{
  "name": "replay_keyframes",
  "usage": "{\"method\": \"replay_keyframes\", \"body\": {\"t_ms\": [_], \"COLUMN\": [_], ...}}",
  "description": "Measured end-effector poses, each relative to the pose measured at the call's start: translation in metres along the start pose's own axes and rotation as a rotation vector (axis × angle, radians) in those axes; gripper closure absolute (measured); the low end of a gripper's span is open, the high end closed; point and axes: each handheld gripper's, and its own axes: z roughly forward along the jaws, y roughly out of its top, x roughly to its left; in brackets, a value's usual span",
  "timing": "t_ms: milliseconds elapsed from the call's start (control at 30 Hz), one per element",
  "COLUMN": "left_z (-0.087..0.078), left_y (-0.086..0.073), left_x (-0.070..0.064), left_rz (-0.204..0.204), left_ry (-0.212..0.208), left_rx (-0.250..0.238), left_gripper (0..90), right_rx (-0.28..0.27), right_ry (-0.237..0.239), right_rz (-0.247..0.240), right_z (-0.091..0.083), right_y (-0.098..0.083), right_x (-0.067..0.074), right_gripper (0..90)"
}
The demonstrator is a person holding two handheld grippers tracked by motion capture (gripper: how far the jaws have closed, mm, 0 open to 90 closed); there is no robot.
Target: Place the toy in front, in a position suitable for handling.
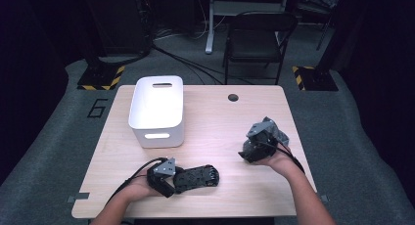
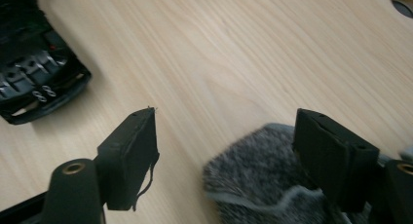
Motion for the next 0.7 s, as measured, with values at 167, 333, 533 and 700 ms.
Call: {"method": "replay_keyframes", "body": {"t_ms": [167, 333, 533, 700], "left_z": [0.001, 0.0, 0.0, -0.001], "left_y": [0.0, 0.0, 0.0, 0.0], "left_x": [-0.001, 0.0, 0.001, 0.001], "left_rz": [-0.011, -0.009, 0.0, 0.008], "left_ry": [0.0, -0.006, -0.013, -0.025], "left_rx": [-0.009, -0.006, -0.001, 0.005], "left_gripper": [24.1, 24.2, 24.2, 24.3], "right_rx": [0.005, 0.004, -0.031, -0.041], "right_ry": [0.063, 0.095, 0.161, 0.242], "right_rz": [-0.104, -0.144, -0.191, -0.254], "right_z": [0.012, 0.019, 0.023, 0.027], "right_y": [0.008, 0.013, 0.021, 0.026], "right_x": [0.021, 0.032, 0.045, 0.059], "right_gripper": [31.3, 29.5, 28.6, 23.8]}}
